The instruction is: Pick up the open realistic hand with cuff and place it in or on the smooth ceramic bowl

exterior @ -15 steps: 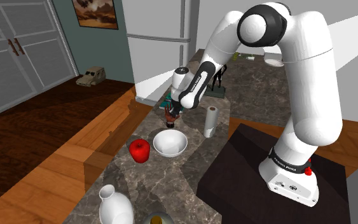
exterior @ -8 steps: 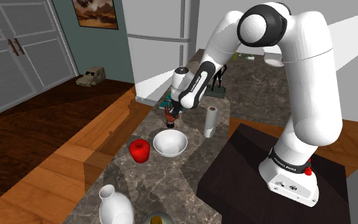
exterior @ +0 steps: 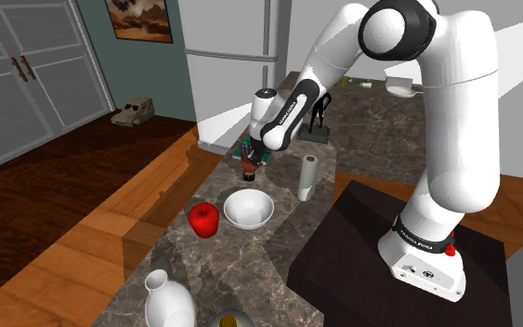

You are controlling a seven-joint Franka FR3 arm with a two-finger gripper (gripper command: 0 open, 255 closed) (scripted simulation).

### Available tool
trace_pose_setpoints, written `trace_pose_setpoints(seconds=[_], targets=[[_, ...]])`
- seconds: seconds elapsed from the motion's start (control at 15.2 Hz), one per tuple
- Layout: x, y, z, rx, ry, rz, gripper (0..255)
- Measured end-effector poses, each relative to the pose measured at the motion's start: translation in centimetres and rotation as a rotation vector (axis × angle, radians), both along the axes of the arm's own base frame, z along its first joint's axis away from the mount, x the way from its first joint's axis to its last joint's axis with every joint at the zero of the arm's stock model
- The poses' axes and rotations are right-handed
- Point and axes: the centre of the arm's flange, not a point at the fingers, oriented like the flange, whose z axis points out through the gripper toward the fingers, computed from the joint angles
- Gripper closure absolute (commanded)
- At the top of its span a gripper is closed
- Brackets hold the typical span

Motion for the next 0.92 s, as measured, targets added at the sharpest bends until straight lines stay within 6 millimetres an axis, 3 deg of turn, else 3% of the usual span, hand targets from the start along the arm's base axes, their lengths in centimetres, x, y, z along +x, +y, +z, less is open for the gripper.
trace_pose_setpoints(seconds=[0.92], targets=[[0.0, 0.1, 7.3, 0.000, 0.000, 0.000, 255]])
